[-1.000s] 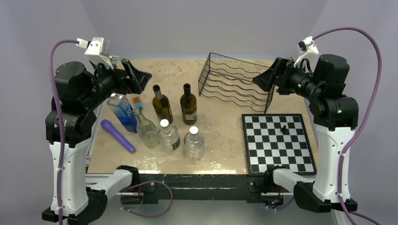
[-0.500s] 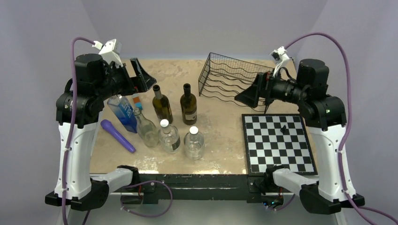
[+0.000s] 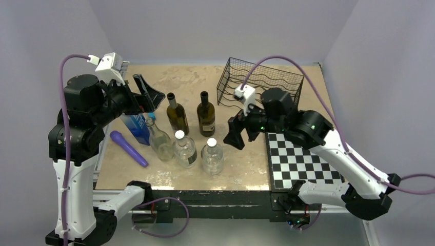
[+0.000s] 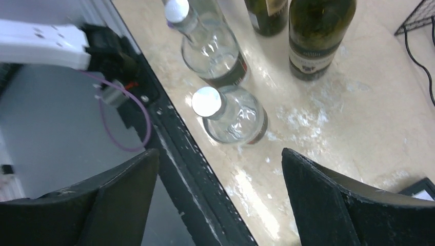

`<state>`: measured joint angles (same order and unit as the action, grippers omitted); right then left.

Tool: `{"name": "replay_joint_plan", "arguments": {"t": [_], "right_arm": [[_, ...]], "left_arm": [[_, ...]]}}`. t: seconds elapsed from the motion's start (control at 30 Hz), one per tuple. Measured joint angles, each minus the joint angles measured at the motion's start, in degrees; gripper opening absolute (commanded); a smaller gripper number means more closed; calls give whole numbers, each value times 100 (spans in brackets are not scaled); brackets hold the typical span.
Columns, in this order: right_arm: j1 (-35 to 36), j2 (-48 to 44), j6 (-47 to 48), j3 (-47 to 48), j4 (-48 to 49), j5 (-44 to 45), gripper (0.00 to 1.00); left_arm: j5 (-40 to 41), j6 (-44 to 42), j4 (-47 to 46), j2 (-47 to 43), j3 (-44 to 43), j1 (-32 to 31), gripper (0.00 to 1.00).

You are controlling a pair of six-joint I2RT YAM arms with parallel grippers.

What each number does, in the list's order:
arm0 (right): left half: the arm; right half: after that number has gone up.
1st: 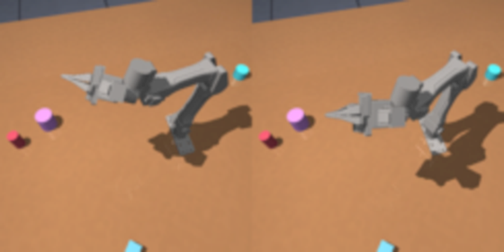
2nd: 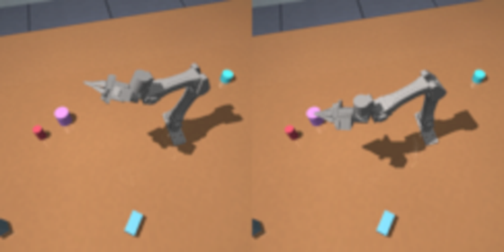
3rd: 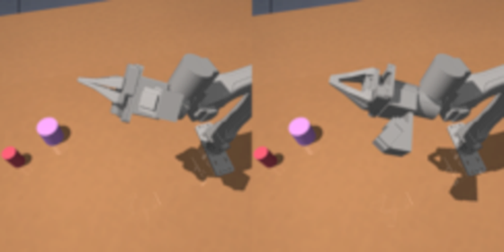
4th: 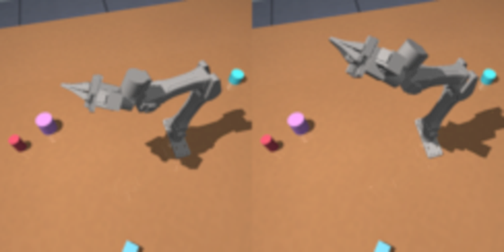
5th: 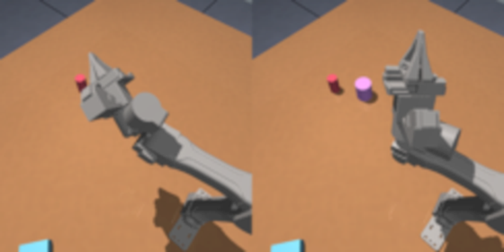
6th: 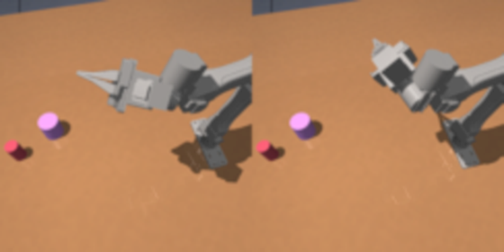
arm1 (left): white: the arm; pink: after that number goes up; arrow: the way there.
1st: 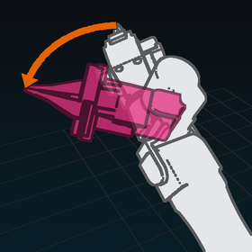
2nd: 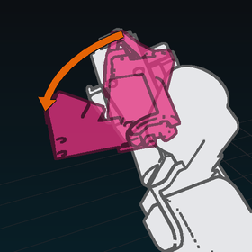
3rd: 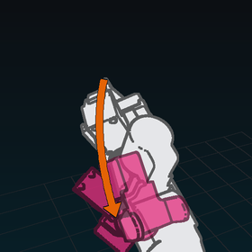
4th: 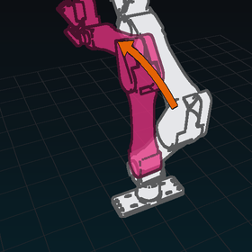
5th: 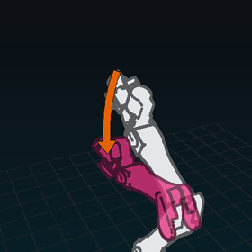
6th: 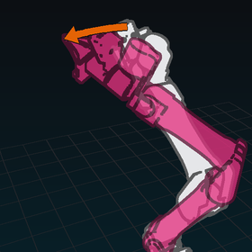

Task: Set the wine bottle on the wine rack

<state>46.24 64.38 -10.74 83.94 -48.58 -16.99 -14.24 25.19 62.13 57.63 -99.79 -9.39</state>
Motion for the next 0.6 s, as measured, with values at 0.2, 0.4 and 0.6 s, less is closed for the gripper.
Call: {"name": "replay_joint_plan", "arguments": {"t": [0.2, 0.4, 0.6], "right_arm": [[1176, 693, 120, 151, -485, 1368, 88], [1676, 1434, 120, 498, -710, 1961, 88], [1799, 1947, 140, 588, -708, 2103, 80]], "left_arm": [[-42, -210, -125, -138, 125, 0, 99], [-59, -236, -170, -254, 129, 0, 99], [-55, -295, -168, -234, 129, 0, 99]]}}
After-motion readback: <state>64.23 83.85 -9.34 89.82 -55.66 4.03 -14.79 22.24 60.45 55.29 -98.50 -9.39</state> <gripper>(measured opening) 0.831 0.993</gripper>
